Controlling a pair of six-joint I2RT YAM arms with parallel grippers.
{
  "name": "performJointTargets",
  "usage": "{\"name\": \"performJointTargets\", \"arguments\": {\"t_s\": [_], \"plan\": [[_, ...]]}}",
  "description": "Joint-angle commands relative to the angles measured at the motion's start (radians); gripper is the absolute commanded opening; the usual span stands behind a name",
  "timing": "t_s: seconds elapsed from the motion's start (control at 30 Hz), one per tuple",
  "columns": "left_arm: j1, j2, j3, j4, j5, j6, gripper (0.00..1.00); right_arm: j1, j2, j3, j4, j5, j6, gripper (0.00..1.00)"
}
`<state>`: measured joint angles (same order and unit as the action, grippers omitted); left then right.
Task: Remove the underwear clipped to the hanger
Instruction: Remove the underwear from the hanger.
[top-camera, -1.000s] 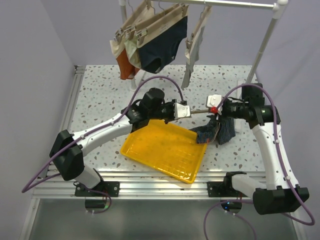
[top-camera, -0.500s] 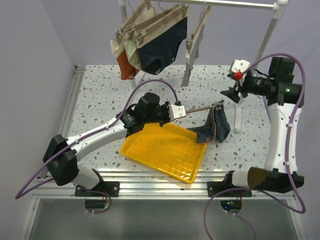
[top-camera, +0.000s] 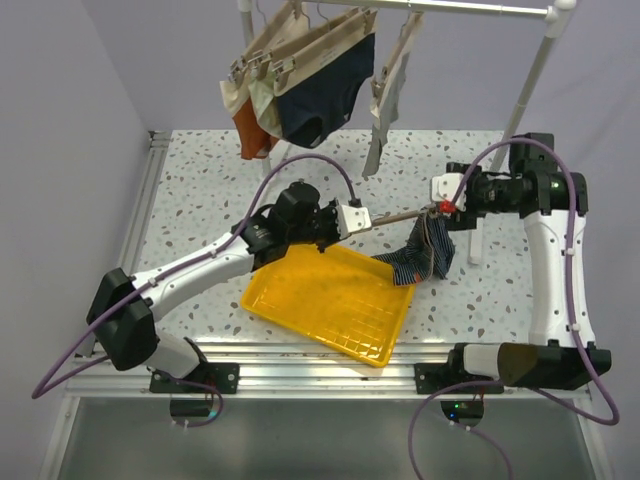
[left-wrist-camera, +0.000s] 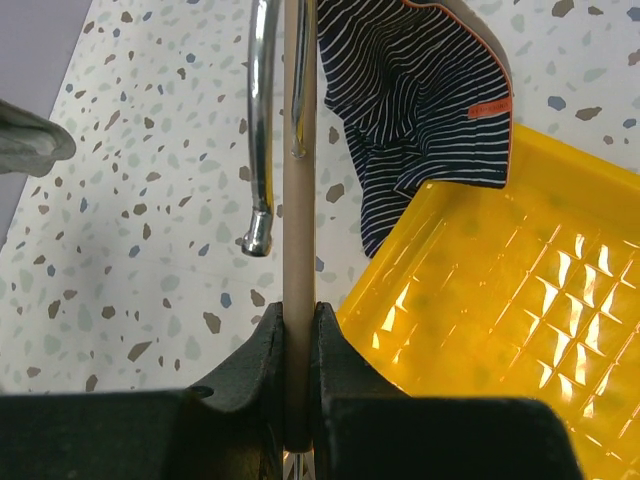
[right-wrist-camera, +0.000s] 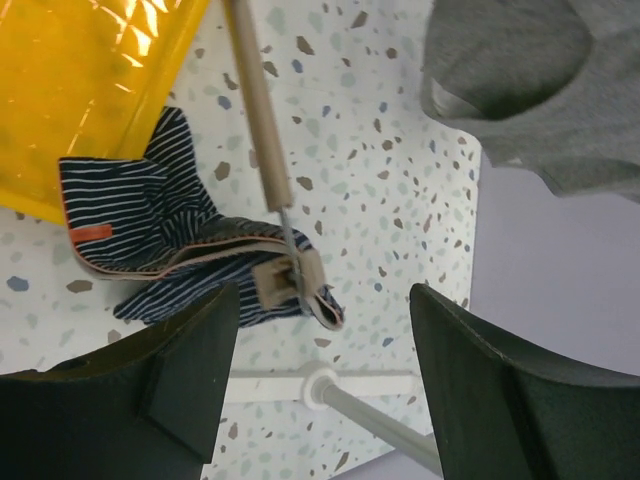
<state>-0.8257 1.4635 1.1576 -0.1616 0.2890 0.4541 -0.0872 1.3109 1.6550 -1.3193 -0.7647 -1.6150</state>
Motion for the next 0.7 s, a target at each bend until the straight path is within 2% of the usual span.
{"name": "performJointTargets", "arguments": {"t_s": [0.0,0.23,0.47,0.67], "plan": [[0.007,0.014,0.077,0.007,0.036,-0.058,0.00,0.058,-0.029,-0.053,-0.261,0.077,-0.085,0.72],[0.007,0.005,0.079,0.011,0.045,-0.080,0.00,0.063,-0.012,-0.087,-0.203,0.133,-0.076,0.70],[0.007,-0.006,0.076,0.004,0.062,-0.083,0.00,0.067,0.004,-0.086,-0.161,0.111,-0.069,0.69],[0.007,-0.008,0.077,0.010,0.070,-0.089,0.00,0.079,0.013,-0.103,-0.143,0.097,-0.069,0.63]]}}
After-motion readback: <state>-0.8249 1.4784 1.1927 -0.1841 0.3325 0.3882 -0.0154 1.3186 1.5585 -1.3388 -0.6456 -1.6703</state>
